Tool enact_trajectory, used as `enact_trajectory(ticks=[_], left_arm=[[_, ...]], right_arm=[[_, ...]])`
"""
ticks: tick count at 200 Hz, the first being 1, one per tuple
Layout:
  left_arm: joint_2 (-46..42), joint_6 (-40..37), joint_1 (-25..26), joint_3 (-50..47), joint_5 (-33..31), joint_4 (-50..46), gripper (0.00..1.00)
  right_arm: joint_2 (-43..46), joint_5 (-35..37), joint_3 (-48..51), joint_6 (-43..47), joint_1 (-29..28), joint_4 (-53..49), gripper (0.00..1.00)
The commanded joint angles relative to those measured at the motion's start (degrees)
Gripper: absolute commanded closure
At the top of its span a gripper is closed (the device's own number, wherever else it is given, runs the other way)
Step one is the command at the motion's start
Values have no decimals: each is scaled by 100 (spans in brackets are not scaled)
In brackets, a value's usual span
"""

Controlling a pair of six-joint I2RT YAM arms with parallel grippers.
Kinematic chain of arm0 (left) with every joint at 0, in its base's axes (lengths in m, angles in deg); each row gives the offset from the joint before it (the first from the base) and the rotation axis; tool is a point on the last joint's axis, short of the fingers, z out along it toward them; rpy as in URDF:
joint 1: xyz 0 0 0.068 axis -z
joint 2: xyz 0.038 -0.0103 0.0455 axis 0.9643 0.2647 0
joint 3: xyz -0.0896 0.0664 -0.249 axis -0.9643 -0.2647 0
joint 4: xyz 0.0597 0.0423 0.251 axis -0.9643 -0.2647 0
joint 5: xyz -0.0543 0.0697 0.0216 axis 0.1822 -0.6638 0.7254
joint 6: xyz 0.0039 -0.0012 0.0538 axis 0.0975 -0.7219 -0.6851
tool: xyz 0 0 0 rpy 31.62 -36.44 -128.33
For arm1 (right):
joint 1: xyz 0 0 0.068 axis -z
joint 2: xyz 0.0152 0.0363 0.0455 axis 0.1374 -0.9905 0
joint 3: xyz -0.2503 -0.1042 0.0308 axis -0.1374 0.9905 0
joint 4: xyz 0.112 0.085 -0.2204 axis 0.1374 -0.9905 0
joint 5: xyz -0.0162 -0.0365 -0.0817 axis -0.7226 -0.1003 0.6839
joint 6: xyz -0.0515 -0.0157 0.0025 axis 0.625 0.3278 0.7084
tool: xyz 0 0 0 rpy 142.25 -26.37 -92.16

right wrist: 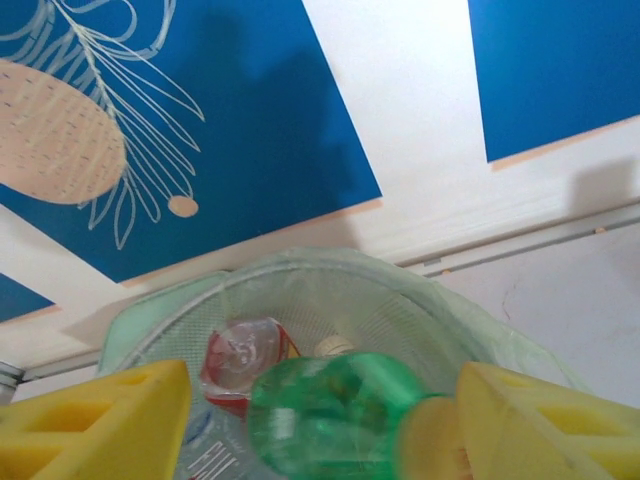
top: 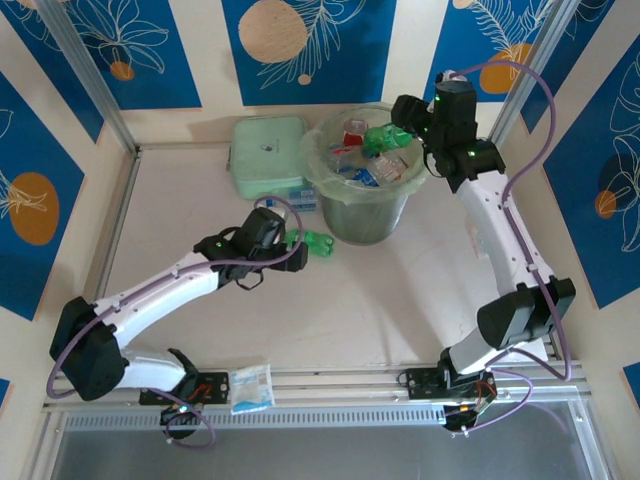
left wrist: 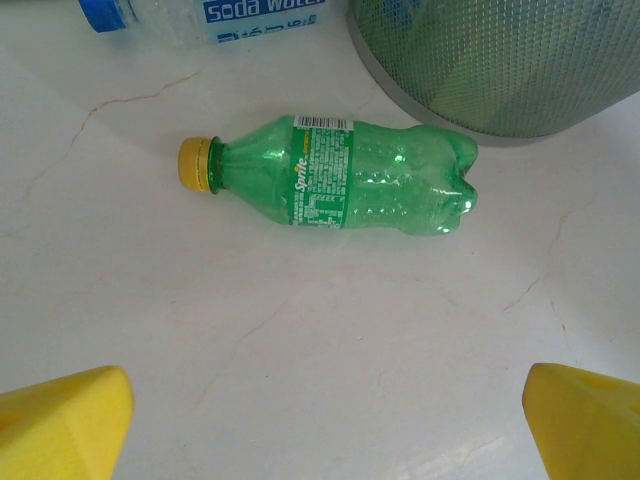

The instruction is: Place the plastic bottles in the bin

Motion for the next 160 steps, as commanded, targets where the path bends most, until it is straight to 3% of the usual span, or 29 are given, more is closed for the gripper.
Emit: enact_trajectory(ticks=[1,24,45,72,115,160], left_arm=[[30,191,-99,201,-32,-128,0],[14,221,-115,170,0,-145,0],[-5,247,-152,136,0,-207,1],[87,478,-379,88,184,-296,5],[126,1027,-721,-50,341,-298,9],[525,1579,-846,109,462,-380,9]], right_arm=[[142,17,-150,230,-24,-58,35],[69,187,-149,299,-107,-151,40],[47,179,-76,317,-192,-153,52],[-287,403,-337,424,-251,-408,56],[-1424,411,-1589,482,-107,-1538,68],[-1636,742,-1522,475,-315,-1713,71]])
